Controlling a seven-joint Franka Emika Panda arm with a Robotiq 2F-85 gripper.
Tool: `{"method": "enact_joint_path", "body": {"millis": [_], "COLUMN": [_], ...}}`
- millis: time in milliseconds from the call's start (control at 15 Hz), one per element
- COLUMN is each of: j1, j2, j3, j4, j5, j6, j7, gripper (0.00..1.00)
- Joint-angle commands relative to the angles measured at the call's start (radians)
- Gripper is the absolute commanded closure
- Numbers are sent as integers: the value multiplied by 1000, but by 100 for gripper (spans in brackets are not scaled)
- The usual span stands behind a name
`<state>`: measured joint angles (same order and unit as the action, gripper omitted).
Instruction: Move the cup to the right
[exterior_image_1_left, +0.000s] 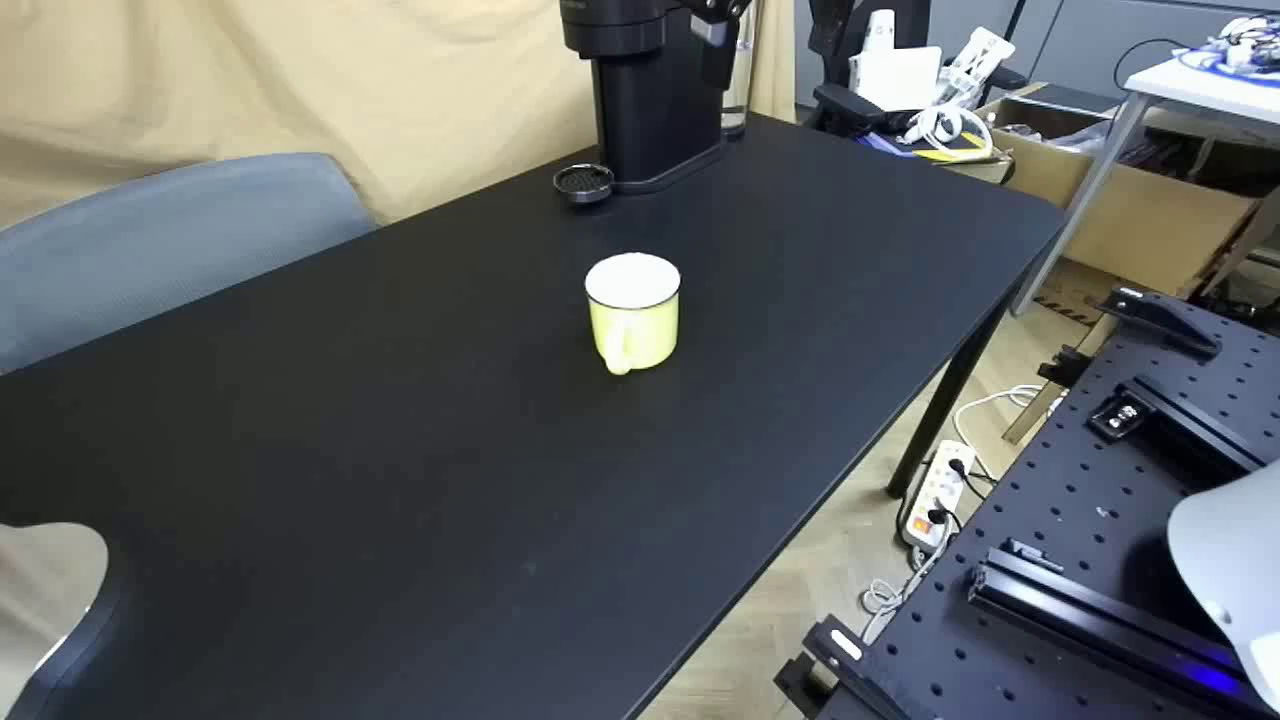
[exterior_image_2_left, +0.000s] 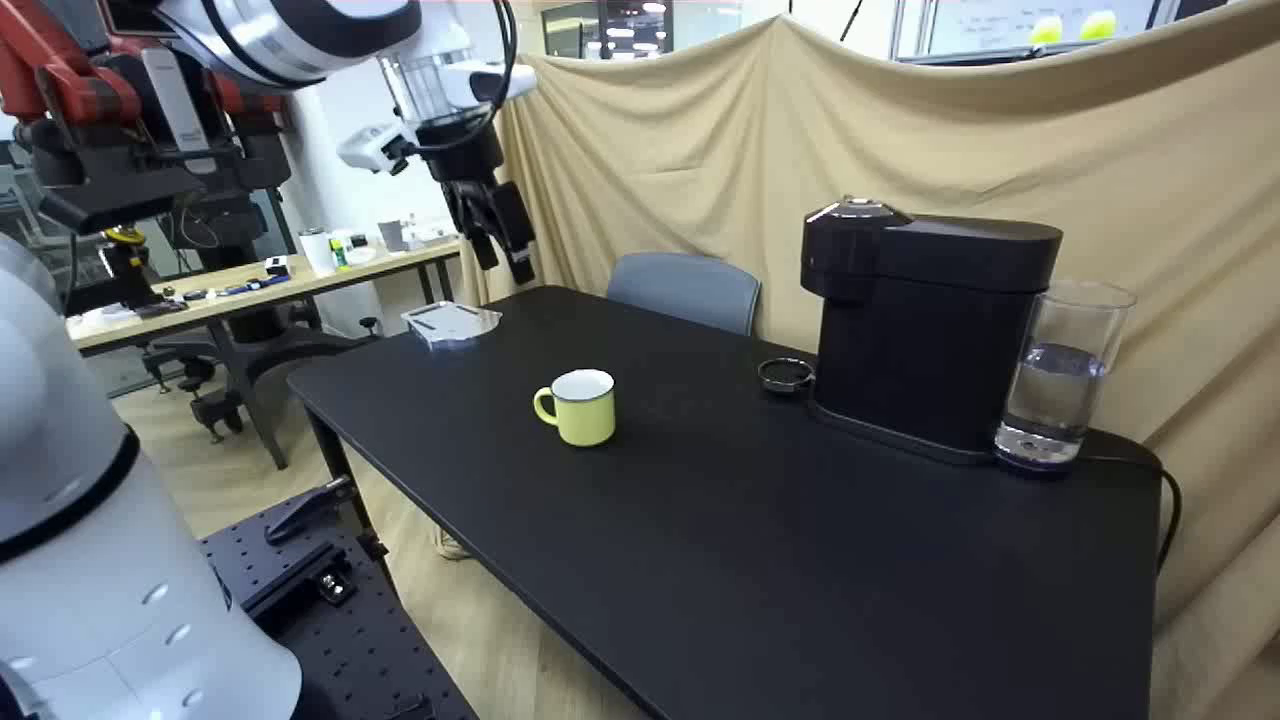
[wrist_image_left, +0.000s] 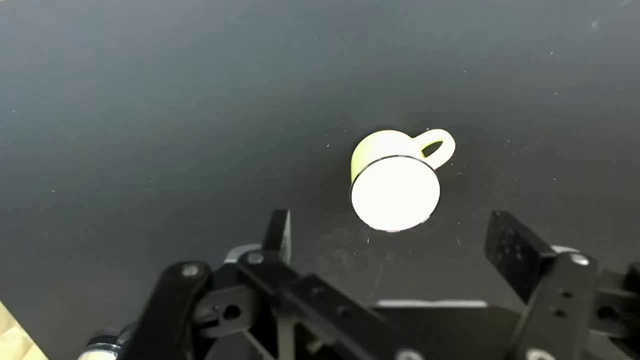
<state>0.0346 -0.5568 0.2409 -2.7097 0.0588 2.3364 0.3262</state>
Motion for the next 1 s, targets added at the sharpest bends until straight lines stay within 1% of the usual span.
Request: {"method": "enact_joint_path", "body": {"millis": [0, 733, 933], "j1": [14, 14, -22], "j2": [1, 1, 115], "j3": [-14, -14, -18], "j4": [1, 1, 48], "j5": [-11, -11, -42], "j6": [-3, -3, 47], "j7": [7, 7, 6], "gripper": [0, 0, 0]}}
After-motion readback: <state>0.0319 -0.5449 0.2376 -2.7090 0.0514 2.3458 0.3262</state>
